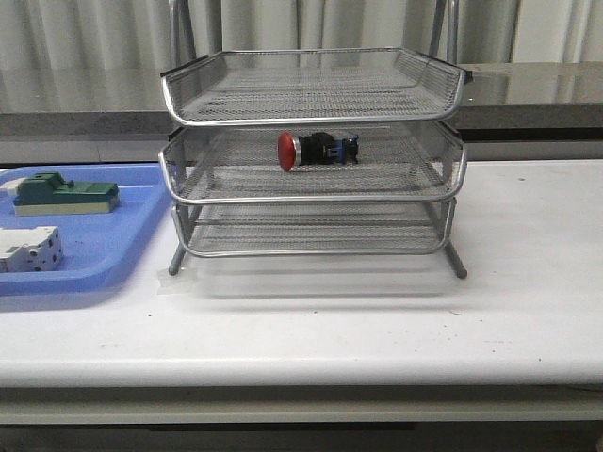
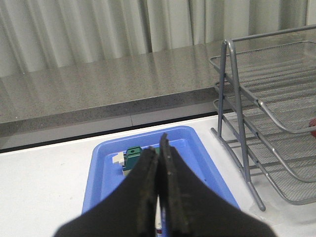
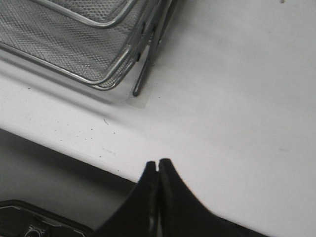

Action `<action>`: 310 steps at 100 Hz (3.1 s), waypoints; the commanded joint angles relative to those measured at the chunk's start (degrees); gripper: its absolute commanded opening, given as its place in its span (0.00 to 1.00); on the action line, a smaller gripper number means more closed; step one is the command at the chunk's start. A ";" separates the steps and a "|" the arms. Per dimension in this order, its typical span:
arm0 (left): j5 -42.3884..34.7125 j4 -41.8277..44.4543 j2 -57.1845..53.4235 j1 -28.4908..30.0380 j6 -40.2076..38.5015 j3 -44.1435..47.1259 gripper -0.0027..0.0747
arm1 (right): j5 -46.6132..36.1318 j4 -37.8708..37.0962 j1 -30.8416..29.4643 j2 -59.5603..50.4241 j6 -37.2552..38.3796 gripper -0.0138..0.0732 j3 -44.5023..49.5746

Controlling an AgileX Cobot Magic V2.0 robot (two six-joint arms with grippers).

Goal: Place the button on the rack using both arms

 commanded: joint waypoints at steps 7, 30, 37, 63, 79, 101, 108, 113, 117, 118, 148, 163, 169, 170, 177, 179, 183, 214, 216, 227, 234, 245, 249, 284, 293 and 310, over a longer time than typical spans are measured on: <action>-4.44 -0.72 0.26 0.15 -0.46 -1.54 0.01 | -1.94 -1.84 -0.20 -8.61 1.51 0.09 2.71; -4.44 -0.72 0.26 0.15 -0.46 -1.54 0.01 | -1.60 -1.84 -0.20 -20.60 3.55 0.09 11.95; -4.44 -0.72 0.26 0.15 -0.46 -1.54 0.01 | -1.60 -1.84 -0.20 -24.48 3.83 0.09 14.70; -4.44 -0.72 0.26 0.15 -0.46 -1.54 0.01 | -1.17 -1.84 -0.20 -36.00 3.83 0.09 20.44; -4.44 -0.72 0.26 0.15 -0.46 -1.54 0.01 | -0.38 -1.79 -0.20 -38.09 3.83 0.09 20.44; -4.44 -0.72 0.26 0.15 -0.46 -1.54 0.01 | -0.38 -1.79 -0.20 -38.09 3.83 0.09 20.44; -4.44 -0.72 0.26 0.15 -0.46 -1.54 0.01 | -0.38 -1.79 -0.20 -38.09 3.83 0.09 20.44; -4.44 -0.72 0.26 0.15 -0.46 -1.54 0.01 | -0.38 -1.79 -0.20 -38.09 3.83 0.09 20.44; -4.44 -0.72 0.26 0.15 -0.46 -1.54 0.01 | -0.38 -1.79 -0.20 -38.09 3.83 0.09 20.44; -4.44 -0.72 0.26 0.15 -0.46 -1.54 0.01 | -0.38 -1.79 -0.20 -38.09 3.83 0.09 20.44; -4.44 -0.72 0.26 0.15 -0.46 -1.54 0.01 | -0.44 -1.86 -0.20 -38.10 3.83 0.09 20.44; -4.44 -0.72 0.26 0.15 -0.46 -1.54 0.01 | -1.07 -2.01 -0.20 -38.15 3.83 0.09 20.66; -4.44 -0.72 0.26 0.15 -0.46 -1.54 0.01 | -3.51 -2.68 -0.20 -38.59 3.83 0.09 21.61; -4.44 -0.72 0.26 0.15 -0.46 -1.54 0.01 | -4.25 -2.75 -0.20 -38.69 3.83 0.09 21.74; -4.44 -0.72 0.26 0.15 -0.46 -1.54 0.01 | -8.88 -3.35 -0.21 -39.70 3.83 0.09 23.76; -4.44 -0.72 0.26 0.15 -0.46 -1.54 0.01 | -9.88 -3.34 -0.21 -40.13 3.83 0.09 24.24; -4.44 -0.72 0.26 0.15 -0.46 -1.54 0.01 | -13.02 -3.34 -0.27 -40.95 3.83 0.09 25.76; -4.44 -0.72 0.26 0.15 -0.46 -1.54 0.01 | -31.14 0.55 -8.45 -50.50 3.83 0.09 38.54; -4.44 -0.72 0.26 0.15 -0.46 -1.54 0.01 | -31.70 0.91 -8.98 -51.15 3.83 0.09 39.28; -4.44 -0.72 0.26 0.15 -0.46 -1.54 0.01 | -34.17 2.86 -10.84 -54.93 3.83 0.09 43.05; -4.44 -0.72 0.26 0.15 -0.46 -1.54 0.01 | -36.27 4.08 -11.21 -57.37 3.83 0.09 45.52; -4.44 -0.72 0.26 0.15 -0.46 -1.54 0.01 | -40.43 5.29 -11.55 -60.81 3.83 0.09 49.39; -4.44 -0.72 0.26 0.15 -0.46 -1.54 0.01 | -41.66 5.54 -11.79 -61.91 3.83 0.09 50.79; -4.44 -0.72 0.36 0.15 -0.46 -1.54 0.01 | -50.26 5.67 -12.87 -62.01 3.83 0.09 57.60; -4.44 -0.72 0.36 0.15 -0.46 -1.54 0.01 | -50.23 5.72 -12.87 -62.01 3.83 0.09 57.92; -4.44 -0.72 0.36 0.15 -0.46 -1.54 0.01 | -50.39 5.67 -12.87 -62.01 3.83 0.09 57.92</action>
